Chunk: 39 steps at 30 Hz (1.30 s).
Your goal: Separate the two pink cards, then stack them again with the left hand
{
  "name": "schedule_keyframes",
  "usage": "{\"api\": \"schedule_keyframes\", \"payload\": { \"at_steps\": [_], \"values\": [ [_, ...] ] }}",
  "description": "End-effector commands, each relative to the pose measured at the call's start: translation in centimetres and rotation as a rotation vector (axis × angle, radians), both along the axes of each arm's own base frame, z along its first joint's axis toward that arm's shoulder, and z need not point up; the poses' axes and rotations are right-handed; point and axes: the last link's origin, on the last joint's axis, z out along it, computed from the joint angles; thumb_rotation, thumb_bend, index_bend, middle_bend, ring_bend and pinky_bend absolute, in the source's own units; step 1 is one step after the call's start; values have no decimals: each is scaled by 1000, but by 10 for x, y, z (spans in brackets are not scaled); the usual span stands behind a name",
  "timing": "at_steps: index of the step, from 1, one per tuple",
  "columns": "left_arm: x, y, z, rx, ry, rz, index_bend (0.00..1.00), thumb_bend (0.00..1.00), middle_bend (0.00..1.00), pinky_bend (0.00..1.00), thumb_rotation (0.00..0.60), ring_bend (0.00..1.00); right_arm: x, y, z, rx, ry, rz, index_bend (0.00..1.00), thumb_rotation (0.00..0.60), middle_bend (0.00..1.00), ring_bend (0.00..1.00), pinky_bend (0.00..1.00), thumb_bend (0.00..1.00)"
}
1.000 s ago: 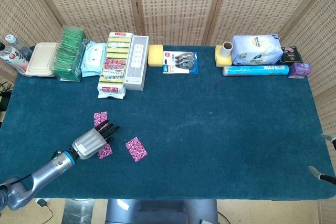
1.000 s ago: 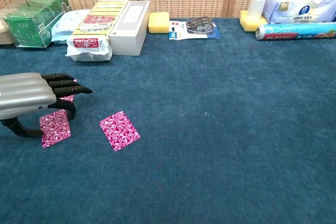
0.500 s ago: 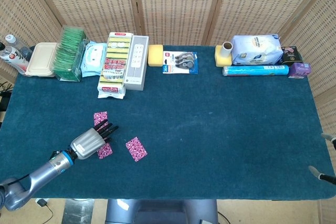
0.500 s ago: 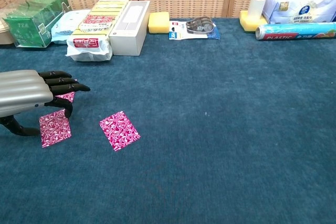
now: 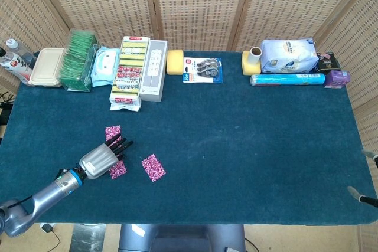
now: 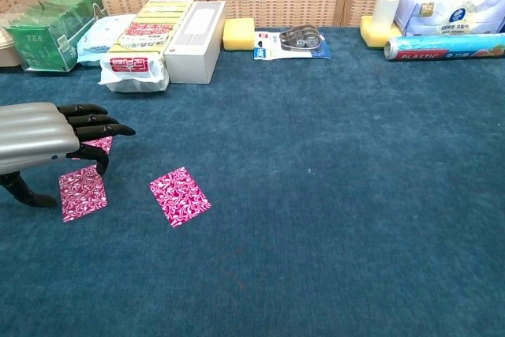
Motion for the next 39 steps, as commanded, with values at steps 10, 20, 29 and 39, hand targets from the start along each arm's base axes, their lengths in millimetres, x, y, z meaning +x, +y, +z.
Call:
{"api": "schedule_keyframes", "payload": {
  "at_steps": [10, 20, 29, 39],
  "values": [
    [3, 0, -2, -2, 8, -5, 319, 172, 0, 0, 600, 0, 0, 0, 1, -6, -1, -4, 204, 600, 24, 0, 0, 0],
    [1, 0, -2, 4, 18, -1, 242, 171, 0, 0, 600, 0, 0, 0, 1, -8, -2, -6, 205, 600, 23, 0, 0, 0],
    [0, 0, -2, 9, 12, 3, 182, 172, 0, 0, 600, 0, 0, 0, 1, -9, -2, -5, 205, 600, 24, 0, 0, 0],
    [0, -2, -5, -6, 28, 9, 182, 172, 0, 0, 600, 0, -1, 1, 2, -14, -4, -8, 204, 600, 23, 0, 0, 0]
  ]
}}
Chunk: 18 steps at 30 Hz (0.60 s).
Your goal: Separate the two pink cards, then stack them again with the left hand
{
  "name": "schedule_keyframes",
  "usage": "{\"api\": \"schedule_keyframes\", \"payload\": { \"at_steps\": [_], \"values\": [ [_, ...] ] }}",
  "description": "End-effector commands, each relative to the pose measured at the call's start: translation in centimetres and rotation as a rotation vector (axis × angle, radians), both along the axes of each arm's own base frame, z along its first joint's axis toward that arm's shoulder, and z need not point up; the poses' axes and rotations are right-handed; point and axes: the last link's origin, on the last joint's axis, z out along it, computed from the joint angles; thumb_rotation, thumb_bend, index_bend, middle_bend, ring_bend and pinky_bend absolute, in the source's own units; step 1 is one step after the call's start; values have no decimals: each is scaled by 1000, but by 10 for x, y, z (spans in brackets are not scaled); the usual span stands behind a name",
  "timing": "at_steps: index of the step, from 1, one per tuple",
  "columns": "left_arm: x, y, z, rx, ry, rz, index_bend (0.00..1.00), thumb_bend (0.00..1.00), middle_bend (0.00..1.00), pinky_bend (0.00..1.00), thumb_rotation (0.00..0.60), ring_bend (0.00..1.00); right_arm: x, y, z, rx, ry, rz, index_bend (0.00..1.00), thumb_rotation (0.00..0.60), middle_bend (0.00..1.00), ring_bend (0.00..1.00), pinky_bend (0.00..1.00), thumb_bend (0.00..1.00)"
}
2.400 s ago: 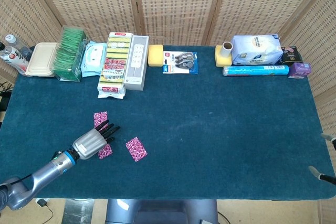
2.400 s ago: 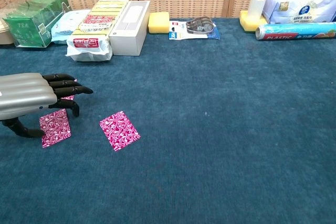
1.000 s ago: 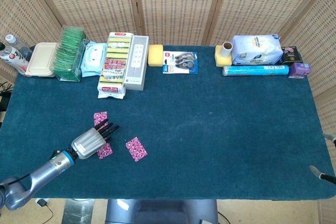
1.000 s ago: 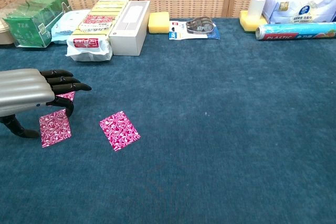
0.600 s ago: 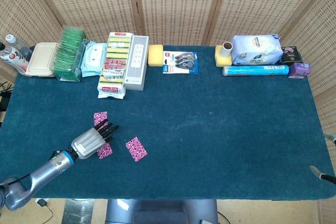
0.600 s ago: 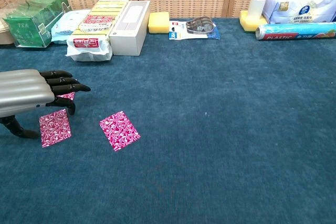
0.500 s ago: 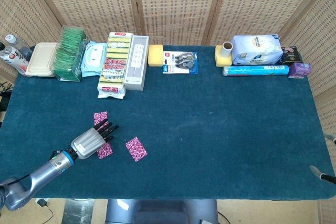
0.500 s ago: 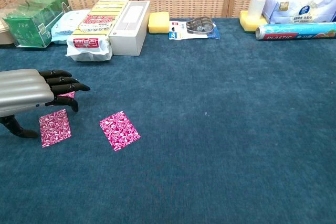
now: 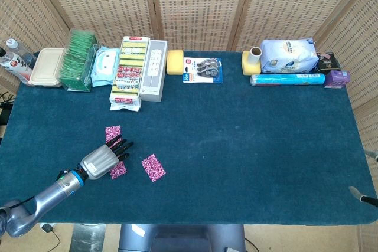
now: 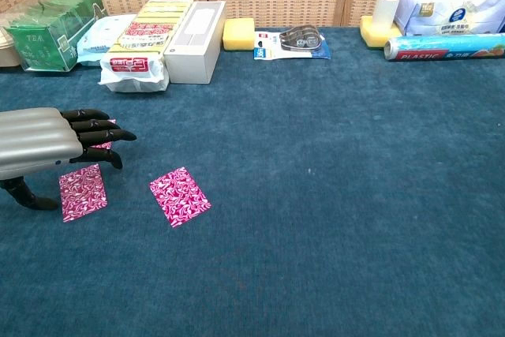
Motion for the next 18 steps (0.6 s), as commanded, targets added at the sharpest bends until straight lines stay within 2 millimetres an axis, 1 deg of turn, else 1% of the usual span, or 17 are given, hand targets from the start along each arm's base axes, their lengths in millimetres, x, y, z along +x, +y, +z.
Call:
{"api": "schedule_keyframes", "payload": {
  "at_steps": [1, 13, 18],
  "values": [
    [0, 0, 1, -1, 3, 3, 182, 172, 0, 0, 600, 0, 0, 0, 0, -1, -1, -1, 204, 600, 23, 0, 0, 0],
    [2, 0, -3, -6, 3, 9, 187, 175, 0, 0, 600, 0, 0, 0, -1, 0, 1, -1, 205, 600, 23, 0, 0, 0],
    [4, 0, -4, -10, -3, 16, 273, 188, 0, 0, 600, 0, 0, 0, 0, 0, 2, 1, 205, 600, 24, 0, 0, 0]
  ]
}}
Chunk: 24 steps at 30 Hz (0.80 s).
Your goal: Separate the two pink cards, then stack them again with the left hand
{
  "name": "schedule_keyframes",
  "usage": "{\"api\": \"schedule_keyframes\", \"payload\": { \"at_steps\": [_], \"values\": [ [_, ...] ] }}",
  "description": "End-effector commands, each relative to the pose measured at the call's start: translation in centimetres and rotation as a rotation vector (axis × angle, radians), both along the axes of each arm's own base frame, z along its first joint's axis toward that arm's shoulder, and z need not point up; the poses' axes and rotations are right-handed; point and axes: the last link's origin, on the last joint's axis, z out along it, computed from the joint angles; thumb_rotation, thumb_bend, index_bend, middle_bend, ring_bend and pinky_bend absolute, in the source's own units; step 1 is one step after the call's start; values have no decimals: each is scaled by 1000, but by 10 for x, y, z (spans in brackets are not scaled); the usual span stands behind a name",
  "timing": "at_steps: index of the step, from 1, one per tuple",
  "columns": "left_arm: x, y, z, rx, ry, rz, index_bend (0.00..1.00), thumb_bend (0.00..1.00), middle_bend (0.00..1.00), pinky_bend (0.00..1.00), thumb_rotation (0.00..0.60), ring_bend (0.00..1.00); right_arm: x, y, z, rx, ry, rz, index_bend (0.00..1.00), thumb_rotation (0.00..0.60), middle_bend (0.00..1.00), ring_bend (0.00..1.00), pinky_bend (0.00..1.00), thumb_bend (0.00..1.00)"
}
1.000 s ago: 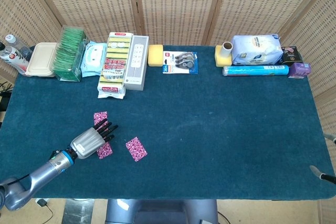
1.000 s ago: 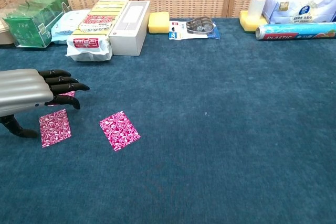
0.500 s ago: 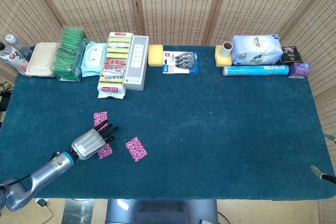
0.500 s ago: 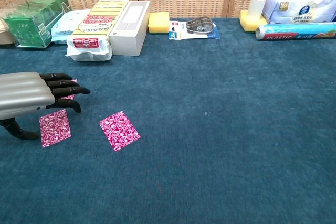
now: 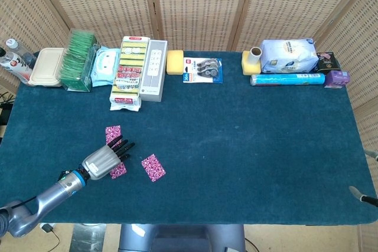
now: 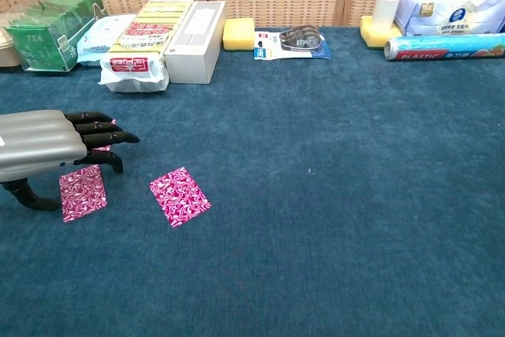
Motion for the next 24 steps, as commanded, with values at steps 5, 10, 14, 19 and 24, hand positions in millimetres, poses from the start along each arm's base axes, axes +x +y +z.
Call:
{"api": "schedule_keyframes", "payload": {
  "at_steps": [5, 10, 14, 19, 24],
  "values": [
    [1, -1, -2, -4, 1, 4, 360, 196, 0, 0, 600, 0, 0, 0, 0, -4, 1, 3, 204, 600, 23, 0, 0, 0],
    [0, -1, -2, 0, -2, 2, 411, 201, 0, 0, 600, 0, 0, 0, 0, -4, 3, 4, 205, 600, 23, 0, 0, 0],
    [-1, -1, -2, 4, -2, 0, 447, 205, 0, 0, 600, 0, 1, 0, 0, -3, 4, 6, 204, 600, 23, 0, 0, 0],
    [-1, 0, -1, 8, -6, 1, 448, 207, 0, 0, 600, 0, 1, 0, 0, -4, 4, 6, 204, 600, 23, 0, 0, 0],
    [2, 1, 3, 18, -20, -6, 448, 207, 0, 0, 600, 0, 1, 0, 0, -3, 3, 6, 205, 600, 24, 0, 0, 0]
  ]
}}
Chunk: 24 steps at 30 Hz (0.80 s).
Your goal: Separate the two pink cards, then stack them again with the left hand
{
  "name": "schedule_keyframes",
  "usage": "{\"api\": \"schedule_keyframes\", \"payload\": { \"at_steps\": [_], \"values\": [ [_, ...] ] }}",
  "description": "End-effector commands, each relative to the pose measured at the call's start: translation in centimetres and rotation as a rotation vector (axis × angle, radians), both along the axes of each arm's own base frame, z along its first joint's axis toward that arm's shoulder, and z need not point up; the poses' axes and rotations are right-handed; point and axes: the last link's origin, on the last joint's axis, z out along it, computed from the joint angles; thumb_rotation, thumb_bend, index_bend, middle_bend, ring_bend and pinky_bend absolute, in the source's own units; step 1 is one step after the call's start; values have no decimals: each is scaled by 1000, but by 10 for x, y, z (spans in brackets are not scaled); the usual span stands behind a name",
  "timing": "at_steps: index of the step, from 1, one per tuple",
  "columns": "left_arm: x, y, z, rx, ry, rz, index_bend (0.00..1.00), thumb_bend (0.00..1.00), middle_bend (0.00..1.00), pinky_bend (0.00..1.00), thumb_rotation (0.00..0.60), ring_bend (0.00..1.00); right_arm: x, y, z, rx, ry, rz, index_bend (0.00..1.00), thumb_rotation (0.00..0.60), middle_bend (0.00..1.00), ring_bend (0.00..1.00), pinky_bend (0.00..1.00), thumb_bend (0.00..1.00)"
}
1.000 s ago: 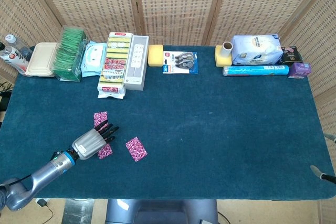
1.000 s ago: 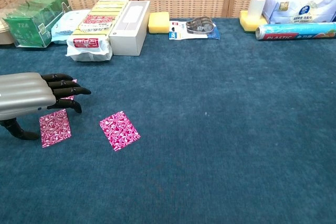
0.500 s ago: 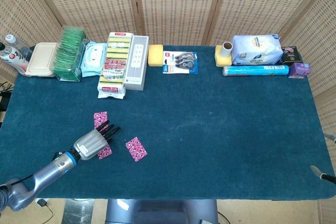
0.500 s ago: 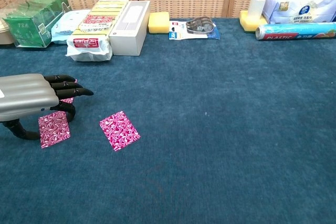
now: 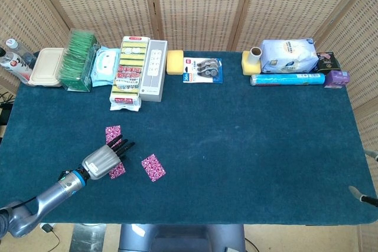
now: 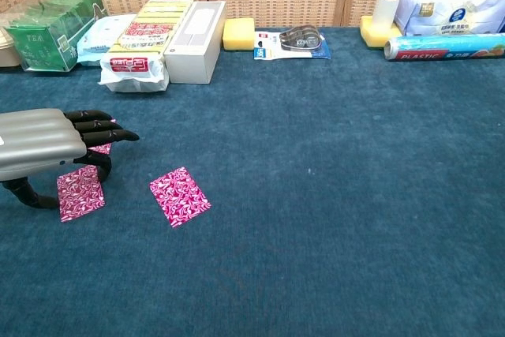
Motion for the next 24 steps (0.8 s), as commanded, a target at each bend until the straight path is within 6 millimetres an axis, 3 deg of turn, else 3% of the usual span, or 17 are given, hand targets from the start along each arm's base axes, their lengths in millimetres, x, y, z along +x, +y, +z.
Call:
{"api": "schedule_keyframes", "payload": {
  "at_steps": [1, 11, 16, 24],
  "values": [
    [3, 1, 3, 8, -9, -4, 448, 207, 0, 0, 600, 0, 0, 0, 0, 1, 0, 0, 204, 600, 24, 0, 0, 0],
    [14, 8, 17, 49, -39, -23, 448, 208, 0, 0, 600, 0, 0, 0, 0, 5, -1, -2, 205, 600, 23, 0, 0, 0],
    [18, 9, 8, 29, -49, -34, 448, 206, 0, 0, 600, 0, 0, 0, -1, 7, -2, -4, 205, 600, 23, 0, 0, 0],
    [49, 7, -3, -9, -126, -20, 448, 207, 0, 0, 600, 0, 0, 0, 0, 7, -5, -4, 204, 600, 23, 0, 0, 0]
  ]
}}
